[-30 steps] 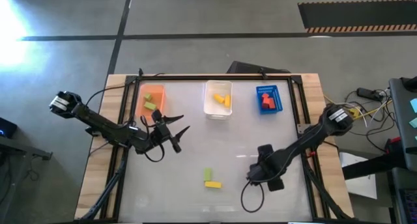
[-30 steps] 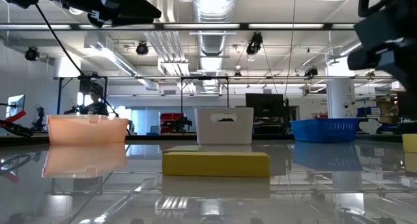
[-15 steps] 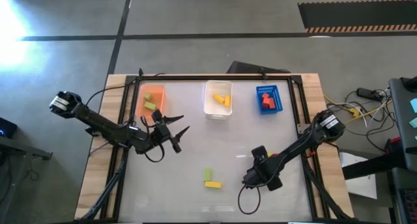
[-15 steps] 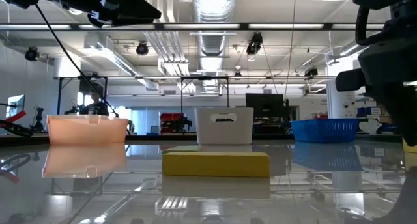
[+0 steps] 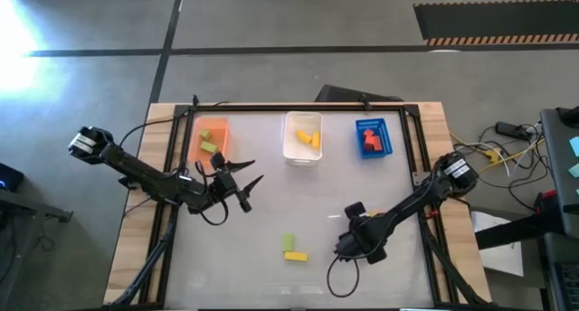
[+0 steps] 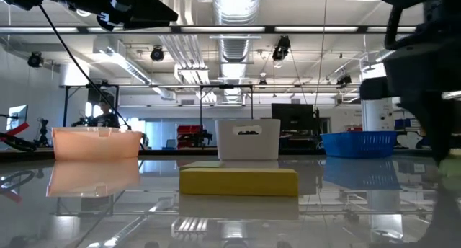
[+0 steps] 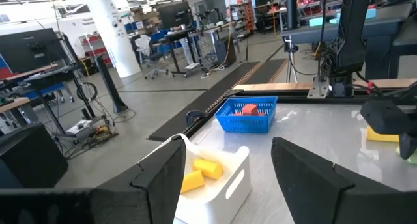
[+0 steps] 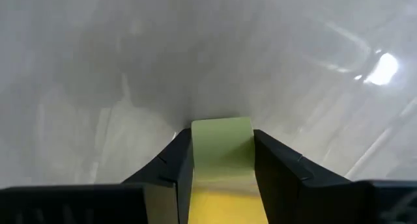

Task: Sort & place blocks by color
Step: Put the right green block into the orange bin

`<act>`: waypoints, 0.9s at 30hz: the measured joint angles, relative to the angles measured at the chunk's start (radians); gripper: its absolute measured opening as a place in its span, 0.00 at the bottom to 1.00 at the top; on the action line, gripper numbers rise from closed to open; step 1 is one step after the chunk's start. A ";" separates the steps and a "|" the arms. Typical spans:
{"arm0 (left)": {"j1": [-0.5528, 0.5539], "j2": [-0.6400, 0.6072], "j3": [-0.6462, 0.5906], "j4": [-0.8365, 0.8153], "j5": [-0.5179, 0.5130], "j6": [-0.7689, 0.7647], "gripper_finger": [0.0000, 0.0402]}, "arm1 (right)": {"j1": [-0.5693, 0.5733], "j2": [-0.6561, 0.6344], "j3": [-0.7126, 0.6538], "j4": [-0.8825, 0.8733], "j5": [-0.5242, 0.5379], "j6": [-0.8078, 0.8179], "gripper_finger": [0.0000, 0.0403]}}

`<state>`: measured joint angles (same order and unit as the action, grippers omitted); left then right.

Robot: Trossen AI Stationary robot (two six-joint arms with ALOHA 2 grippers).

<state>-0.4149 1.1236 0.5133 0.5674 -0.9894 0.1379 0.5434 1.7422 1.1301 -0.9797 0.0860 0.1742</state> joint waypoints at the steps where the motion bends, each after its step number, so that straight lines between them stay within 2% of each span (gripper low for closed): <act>1: 0.000 0.000 0.000 0.000 0.000 0.000 0.53 | -0.012 -0.004 0.009 0.007 0.022 0.005 0.29; 4: 0.000 0.000 0.000 0.000 0.000 0.000 0.53 | -0.059 -0.034 0.027 0.063 0.102 0.015 0.29; 6: 0.000 0.000 0.000 0.000 0.004 0.000 0.53 | -0.094 -0.068 0.021 0.195 0.161 -0.012 0.29; 9: 0.000 0.000 0.000 0.000 0.042 0.000 0.53 | -0.150 -0.119 -0.029 0.518 0.214 -0.110 0.29; 12: 0.000 0.000 0.000 0.000 0.107 0.000 0.53 | -0.206 -0.155 -0.124 0.964 0.194 -0.246 0.29; 14: 0.000 0.000 0.000 0.000 0.170 0.005 0.53 | -0.248 -0.162 -0.193 1.254 0.110 -0.317 0.29; 16: 0.000 0.000 0.000 0.001 0.249 0.034 0.53 | -0.297 -0.150 -0.256 1.536 -0.025 -0.317 0.29; 18: 0.000 0.001 0.012 0.011 0.318 0.067 0.52 | -0.350 -0.129 -0.300 1.775 -0.182 -0.233 0.29; 20: 0.000 0.017 0.030 0.090 0.361 0.113 0.52 | -0.407 -0.100 -0.320 1.965 -0.340 -0.098 0.29; 22: -0.005 0.040 0.049 0.150 0.372 0.175 0.52 | -0.455 -0.076 -0.330 2.091 -0.472 0.045 0.29; 24: -0.008 0.070 0.077 0.159 0.388 0.232 0.52 | -0.487 -0.059 -0.325 2.145 -0.584 0.148 0.29; 27: -0.011 0.136 0.120 0.158 0.406 0.291 0.52 | -0.503 -0.045 -0.318 2.140 -0.644 0.217 0.29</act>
<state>-0.4259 1.2598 0.6329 0.7254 -0.5837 0.4288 0.0406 1.6972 0.8119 1.1604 -0.5576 0.3914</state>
